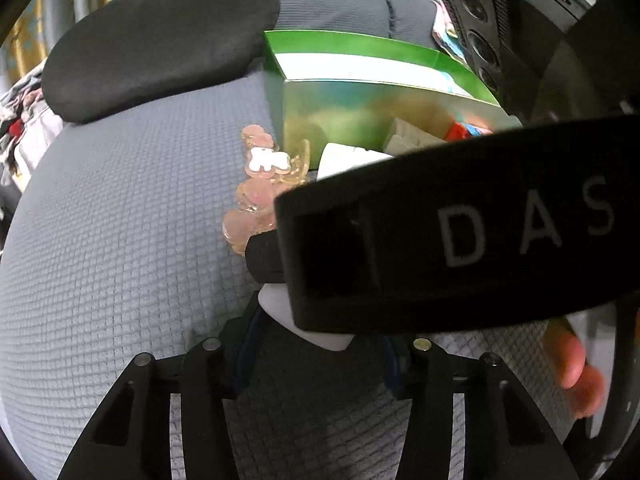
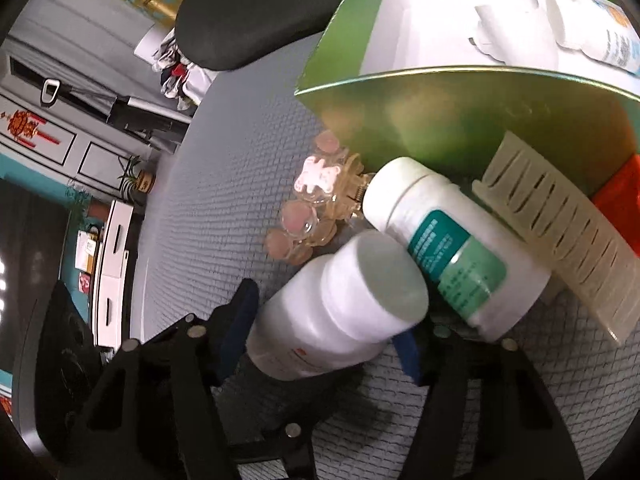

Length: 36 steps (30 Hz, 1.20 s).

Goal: Organize rigid objects
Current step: 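Grasp the white bottle with red print using the right gripper, then lift the red-print bottle into the green box and release it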

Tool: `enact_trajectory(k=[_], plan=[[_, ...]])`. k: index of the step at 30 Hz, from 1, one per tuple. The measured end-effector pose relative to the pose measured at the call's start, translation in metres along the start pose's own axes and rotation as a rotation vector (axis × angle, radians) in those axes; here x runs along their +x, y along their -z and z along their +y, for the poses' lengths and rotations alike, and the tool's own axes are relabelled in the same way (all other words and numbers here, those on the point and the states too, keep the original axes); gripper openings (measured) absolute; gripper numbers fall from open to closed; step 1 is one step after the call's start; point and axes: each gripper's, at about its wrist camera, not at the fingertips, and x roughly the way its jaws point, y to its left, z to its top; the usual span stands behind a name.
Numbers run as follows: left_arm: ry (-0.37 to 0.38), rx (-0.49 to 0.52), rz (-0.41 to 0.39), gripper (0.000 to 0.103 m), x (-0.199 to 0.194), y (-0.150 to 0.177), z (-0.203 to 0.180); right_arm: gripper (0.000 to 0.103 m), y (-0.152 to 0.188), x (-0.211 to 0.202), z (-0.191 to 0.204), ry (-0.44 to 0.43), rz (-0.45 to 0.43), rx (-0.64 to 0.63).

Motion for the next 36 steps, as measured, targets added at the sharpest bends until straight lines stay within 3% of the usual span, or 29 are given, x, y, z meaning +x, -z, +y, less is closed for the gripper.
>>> enact_trajectory(k=[8, 13, 20, 36], plan=[[0.035, 0.026, 0.004, 0.049, -0.006, 0.004, -0.008, 0.056, 0.003, -0.009, 0.004, 0.023, 0.001, -0.074], [0.058, 0.042, -0.016, 0.049, -0.013, 0.003, -0.018, 0.054, 0.010, -0.025, 0.012, 0.060, -0.045, -0.171], [0.083, 0.110, -0.086, 0.048, -0.035, -0.017, -0.039, 0.054, 0.007, -0.059, 0.033, 0.139, -0.124, -0.326], [0.097, 0.225, -0.195, 0.048, -0.062, -0.068, -0.061, 0.052, -0.029, -0.124, 0.030, 0.210, -0.296, -0.395]])
